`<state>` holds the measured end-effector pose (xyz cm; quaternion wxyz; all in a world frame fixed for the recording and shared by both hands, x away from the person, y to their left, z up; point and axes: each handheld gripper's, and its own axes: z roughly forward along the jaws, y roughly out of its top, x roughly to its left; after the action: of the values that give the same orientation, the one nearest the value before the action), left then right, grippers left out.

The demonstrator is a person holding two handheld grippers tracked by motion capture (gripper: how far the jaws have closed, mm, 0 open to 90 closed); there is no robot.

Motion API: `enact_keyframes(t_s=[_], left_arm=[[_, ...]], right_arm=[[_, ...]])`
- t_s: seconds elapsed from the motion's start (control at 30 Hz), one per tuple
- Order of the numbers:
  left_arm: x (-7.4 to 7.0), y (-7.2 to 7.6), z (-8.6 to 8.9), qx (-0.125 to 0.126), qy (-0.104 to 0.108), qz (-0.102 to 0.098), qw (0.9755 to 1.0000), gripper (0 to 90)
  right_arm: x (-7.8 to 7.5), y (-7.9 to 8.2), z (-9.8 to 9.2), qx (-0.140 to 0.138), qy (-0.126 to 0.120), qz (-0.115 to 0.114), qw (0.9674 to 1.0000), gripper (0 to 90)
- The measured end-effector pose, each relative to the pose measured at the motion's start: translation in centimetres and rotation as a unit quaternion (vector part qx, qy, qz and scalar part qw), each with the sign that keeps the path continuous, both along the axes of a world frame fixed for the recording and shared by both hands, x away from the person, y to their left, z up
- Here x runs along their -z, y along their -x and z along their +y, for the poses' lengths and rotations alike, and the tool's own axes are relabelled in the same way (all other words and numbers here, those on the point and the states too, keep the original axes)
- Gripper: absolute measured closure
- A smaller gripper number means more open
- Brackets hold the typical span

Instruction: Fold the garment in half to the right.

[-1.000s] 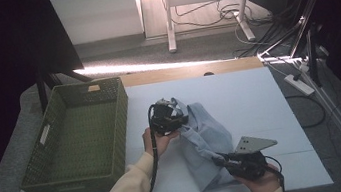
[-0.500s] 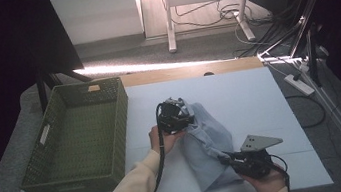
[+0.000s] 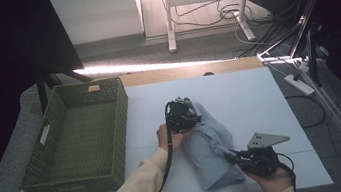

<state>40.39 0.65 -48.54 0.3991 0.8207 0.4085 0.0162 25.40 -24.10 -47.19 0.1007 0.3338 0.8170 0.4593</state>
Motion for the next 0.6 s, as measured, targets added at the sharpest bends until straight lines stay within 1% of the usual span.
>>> enact_keyframes(t_s=[0.2,0.43,0.6], left_arm=[[0.4,-0.3,-0.6,0.006,-0.008,0.004,0.9999,79.9],[0.8,-0.5,-1.2,0.011,-0.015,0.008,0.9998,79.5],[1.1,-0.6,-1.4,0.015,-0.016,0.008,0.9997,78.9]], right_arm=[[0.2,-0.1,-0.6,0.010,0.001,0.014,0.9998,80.8],[0.6,-0.3,-0.8,0.015,0.013,0.028,0.9994,80.8],[1.0,-0.6,-1.1,0.020,0.018,0.043,0.9987,80.8]])
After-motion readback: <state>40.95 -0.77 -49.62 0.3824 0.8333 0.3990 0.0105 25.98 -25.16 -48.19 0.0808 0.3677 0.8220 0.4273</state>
